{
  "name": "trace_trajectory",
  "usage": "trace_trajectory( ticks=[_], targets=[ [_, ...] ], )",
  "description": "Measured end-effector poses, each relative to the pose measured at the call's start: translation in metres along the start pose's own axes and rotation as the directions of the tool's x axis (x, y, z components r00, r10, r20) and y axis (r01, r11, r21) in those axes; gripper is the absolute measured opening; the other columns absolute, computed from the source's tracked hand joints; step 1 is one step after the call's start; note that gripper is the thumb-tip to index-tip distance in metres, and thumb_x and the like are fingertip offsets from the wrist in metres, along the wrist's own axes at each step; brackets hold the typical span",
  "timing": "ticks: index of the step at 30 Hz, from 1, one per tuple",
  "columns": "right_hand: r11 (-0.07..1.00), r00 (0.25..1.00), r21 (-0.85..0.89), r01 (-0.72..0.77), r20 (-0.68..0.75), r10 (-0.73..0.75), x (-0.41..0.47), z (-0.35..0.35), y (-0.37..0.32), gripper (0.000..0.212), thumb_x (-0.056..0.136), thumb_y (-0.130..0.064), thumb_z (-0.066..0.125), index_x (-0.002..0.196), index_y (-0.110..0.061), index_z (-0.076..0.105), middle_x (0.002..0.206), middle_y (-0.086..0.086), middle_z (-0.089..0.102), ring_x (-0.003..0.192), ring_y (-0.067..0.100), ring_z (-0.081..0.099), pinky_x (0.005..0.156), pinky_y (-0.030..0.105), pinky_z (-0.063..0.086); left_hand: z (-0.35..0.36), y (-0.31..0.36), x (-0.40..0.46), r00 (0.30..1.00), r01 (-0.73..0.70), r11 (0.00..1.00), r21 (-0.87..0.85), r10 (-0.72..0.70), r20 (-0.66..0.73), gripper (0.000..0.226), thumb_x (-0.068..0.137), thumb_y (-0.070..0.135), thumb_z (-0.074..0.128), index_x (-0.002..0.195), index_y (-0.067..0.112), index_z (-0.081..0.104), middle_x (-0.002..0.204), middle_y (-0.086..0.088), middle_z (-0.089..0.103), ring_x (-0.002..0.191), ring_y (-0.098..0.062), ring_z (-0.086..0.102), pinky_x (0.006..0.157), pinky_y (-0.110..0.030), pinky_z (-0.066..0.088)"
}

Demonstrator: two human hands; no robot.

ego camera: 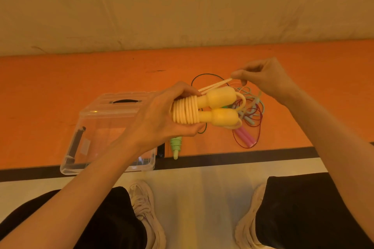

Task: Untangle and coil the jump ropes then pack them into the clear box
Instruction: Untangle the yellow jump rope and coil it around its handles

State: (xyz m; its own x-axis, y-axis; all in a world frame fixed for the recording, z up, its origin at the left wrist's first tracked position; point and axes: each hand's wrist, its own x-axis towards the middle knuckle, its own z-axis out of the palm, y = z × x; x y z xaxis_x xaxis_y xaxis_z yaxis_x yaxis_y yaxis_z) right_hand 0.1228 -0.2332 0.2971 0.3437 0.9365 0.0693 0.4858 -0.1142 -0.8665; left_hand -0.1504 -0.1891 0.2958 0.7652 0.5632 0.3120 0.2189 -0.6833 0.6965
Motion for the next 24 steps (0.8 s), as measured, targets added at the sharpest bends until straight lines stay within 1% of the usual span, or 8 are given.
trace_trajectory(
  ticks=[2,5,8,10,13,19,21,24],
  targets=[
    [0.999,1.000,-0.041,0.002,0.022,-0.001,-0.003,0.003,0.004,0.024,0.072,-0.045,0.072,0.067,-0.022,0.076,0.070,0.026,0.064,0.064,0.022,0.046,0.062,0.034,0.039,0.000,0.000,0.000,0.999,0.030,0.999,-0.025,-0.031,-0.030,0.052,0.068,0.046,0.075,0.112,0.026,0.056,0.101,0.012,0.062,0.091,-0.011,0.061,0.069,-0.034,0.050],
    [0.997,0.993,-0.073,0.007,0.120,0.002,-0.011,0.009,0.002,0.017,0.078,-0.038,0.069,0.064,-0.031,0.075,0.063,0.009,0.065,0.059,0.018,0.046,0.055,0.029,0.038,-0.001,-0.004,0.000,0.993,0.078,0.996,-0.035,-0.081,-0.091,0.053,0.071,0.051,0.072,0.115,0.028,0.053,0.105,0.014,0.060,0.094,-0.006,0.059,0.070,-0.029,0.050],
    [0.985,0.958,-0.170,0.033,0.286,0.018,-0.023,0.017,0.003,0.014,0.087,-0.026,0.067,0.087,-0.017,0.076,0.076,0.006,0.071,0.060,0.012,0.054,0.055,0.024,0.042,-0.006,-0.009,0.001,0.977,0.141,0.988,-0.065,-0.149,-0.151,0.055,0.074,0.047,0.074,0.119,0.025,0.052,0.107,0.013,0.060,0.094,-0.006,0.059,0.071,-0.029,0.050],
    [0.967,0.927,-0.247,0.061,0.373,0.037,-0.032,0.021,0.007,0.010,0.089,-0.024,0.065,0.091,-0.023,0.075,0.079,-0.006,0.072,0.067,0.005,0.061,0.061,0.024,0.045,-0.008,-0.012,0.002,0.968,0.168,0.984,-0.061,-0.176,-0.176,0.053,0.075,0.044,0.074,0.119,0.024,0.052,0.108,0.013,0.059,0.093,-0.006,0.058,0.072,-0.029,0.050],
    [0.956,0.859,-0.286,0.057,0.503,0.099,-0.045,0.029,0.010,0.011,0.090,-0.024,0.064,0.085,-0.029,0.072,0.074,-0.009,0.071,0.066,0.016,0.064,0.063,0.029,0.049,-0.005,-0.013,0.003,0.971,0.166,0.986,-0.031,-0.168,-0.172,0.054,0.075,0.053,0.070,0.118,0.027,0.051,0.107,0.014,0.058,0.092,-0.006,0.058,0.070,-0.029,0.050],
    [0.986,0.779,-0.162,-0.033,0.614,0.127,-0.066,0.035,-0.005,0.014,0.092,-0.018,0.061,0.095,-0.012,0.073,0.076,0.000,0.073,0.073,0.016,0.069,0.072,0.021,0.053,-0.003,-0.014,0.006,0.968,0.176,0.984,0.012,-0.171,-0.184,0.052,0.076,0.055,0.067,0.117,0.027,0.050,0.108,0.014,0.056,0.091,-0.007,0.056,0.070,-0.033,0.050],
    [0.993,0.749,-0.089,-0.080,0.651,0.119,-0.073,0.033,-0.014,0.017,0.092,-0.016,0.060,0.098,-0.006,0.072,0.079,0.004,0.074,0.076,0.020,0.072,0.076,0.025,0.056,-0.004,-0.015,0.006,0.962,0.190,0.981,0.027,-0.181,-0.206,0.048,0.079,0.048,0.070,0.117,0.025,0.051,0.110,0.011,0.057,0.091,-0.008,0.056,0.071,-0.035,0.051],
    [0.978,0.681,0.053,-0.201,0.725,0.101,-0.082,0.030,-0.029,0.020,0.091,-0.015,0.057,0.098,0.000,0.069,0.082,0.012,0.074,0.076,0.027,0.072,0.071,0.027,0.056,-0.001,-0.016,0.005,0.965,0.205,0.977,0.053,-0.193,-0.179,0.046,0.080,0.048,0.068,0.117,0.028,0.049,0.108,0.013,0.056,0.088,-0.006,0.055,0.069,-0.034,0.050]
  ],
)
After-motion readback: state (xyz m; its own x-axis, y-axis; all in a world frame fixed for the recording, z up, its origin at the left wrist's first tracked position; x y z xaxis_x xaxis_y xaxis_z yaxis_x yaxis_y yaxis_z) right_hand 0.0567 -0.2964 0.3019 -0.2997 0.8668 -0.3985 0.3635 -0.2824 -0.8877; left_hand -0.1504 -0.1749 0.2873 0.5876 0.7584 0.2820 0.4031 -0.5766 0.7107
